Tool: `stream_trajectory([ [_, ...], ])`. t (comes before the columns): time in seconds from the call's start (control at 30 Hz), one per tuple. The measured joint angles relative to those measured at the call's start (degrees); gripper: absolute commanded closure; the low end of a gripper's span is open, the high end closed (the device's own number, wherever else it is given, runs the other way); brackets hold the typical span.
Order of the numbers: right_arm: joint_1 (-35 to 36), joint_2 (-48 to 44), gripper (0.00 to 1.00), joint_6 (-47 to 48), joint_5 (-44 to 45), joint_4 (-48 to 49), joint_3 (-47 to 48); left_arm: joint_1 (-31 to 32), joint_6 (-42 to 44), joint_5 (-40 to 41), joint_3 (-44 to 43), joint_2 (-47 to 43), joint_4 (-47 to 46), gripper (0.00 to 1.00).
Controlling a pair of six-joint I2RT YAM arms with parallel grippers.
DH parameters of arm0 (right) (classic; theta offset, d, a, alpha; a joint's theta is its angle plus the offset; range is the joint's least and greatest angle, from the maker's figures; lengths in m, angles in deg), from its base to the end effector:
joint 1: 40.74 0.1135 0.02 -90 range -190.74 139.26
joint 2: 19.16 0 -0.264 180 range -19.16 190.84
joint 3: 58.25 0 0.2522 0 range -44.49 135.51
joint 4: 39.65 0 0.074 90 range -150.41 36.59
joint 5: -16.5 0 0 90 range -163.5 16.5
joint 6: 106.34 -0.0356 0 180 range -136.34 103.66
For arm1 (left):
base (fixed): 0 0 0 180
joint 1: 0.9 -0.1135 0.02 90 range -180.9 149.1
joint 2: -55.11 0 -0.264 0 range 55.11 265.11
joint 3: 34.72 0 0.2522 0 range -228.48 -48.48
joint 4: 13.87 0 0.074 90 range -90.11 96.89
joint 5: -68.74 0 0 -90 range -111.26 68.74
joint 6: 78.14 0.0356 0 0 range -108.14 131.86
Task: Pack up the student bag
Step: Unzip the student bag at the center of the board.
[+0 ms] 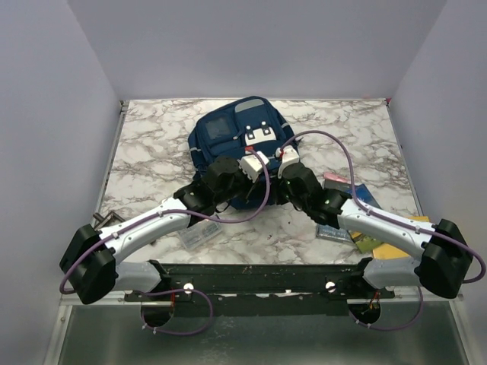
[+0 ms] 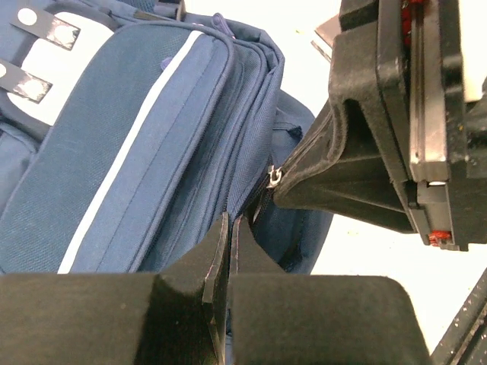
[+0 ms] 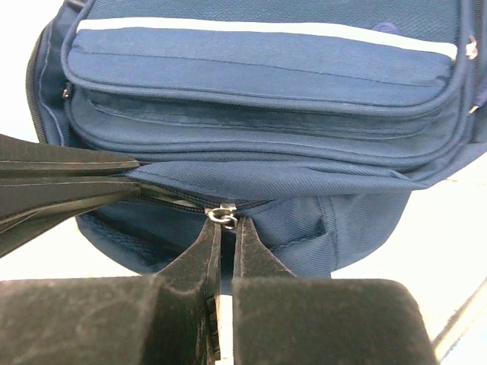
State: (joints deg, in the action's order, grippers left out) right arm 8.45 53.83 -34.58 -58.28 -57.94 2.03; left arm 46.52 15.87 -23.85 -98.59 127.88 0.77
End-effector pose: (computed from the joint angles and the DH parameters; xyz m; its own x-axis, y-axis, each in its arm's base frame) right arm 0.1912 0.2071 0.2547 -0.5023 -0.1195 -0.8564 -0.4486 0.8827 0.1399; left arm 0.1960 -0.2157 0.2829 -0.2162 0.3385 -0.9158 0.7806 0.6233 0.0461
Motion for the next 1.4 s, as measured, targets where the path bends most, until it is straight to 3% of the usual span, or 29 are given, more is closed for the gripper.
stream_trajectory([
  [0.17,-0.02,1.27,0.99,1.42,4.52,-11.78,8.20,0.13,0.35,2.40,0.02,-1.81,-1.46,1.00],
  [0.37,-2.29,2.80,0.99,2.01,6.25,-18.95,11.78,0.48,1.27,4.79,1.38,-4.11,-3.06,1.00],
  [0.77,-6.47,5.11,1.00,2.69,2.60,-18.14,11.56,0.98,3.89,8.57,5.95,-9.97,-6.43,1.00],
  [0.83,-8.83,5.05,0.99,4.24,-0.24,-18.80,10.56,0.37,4.48,11.10,5.97,-12.92,-7.78,1.00],
  [1.0,-11.04,-0.90,1.00,8.11,-18.18,-17.84,6.86,-0.11,5.27,12.59,5.86,-15.58,-10.71,1.00],
  [1.13,-10.08,-3.82,1.00,14.78,-21.70,-18.51,7.10,-0.11,5.33,12.48,5.86,-15.08,-10.73,1.00],
  [1.23,-10.16,-2.05,1.00,20.13,-19.67,-21.29,8.09,-0.11,5.31,12.22,5.86,-14.95,-10.71,1.00],
  [1.4,-10.16,1.07,1.00,25.94,-7.69,-24.00,8.39,-0.11,5.33,12.46,5.86,-14.58,-10.69,1.00],
])
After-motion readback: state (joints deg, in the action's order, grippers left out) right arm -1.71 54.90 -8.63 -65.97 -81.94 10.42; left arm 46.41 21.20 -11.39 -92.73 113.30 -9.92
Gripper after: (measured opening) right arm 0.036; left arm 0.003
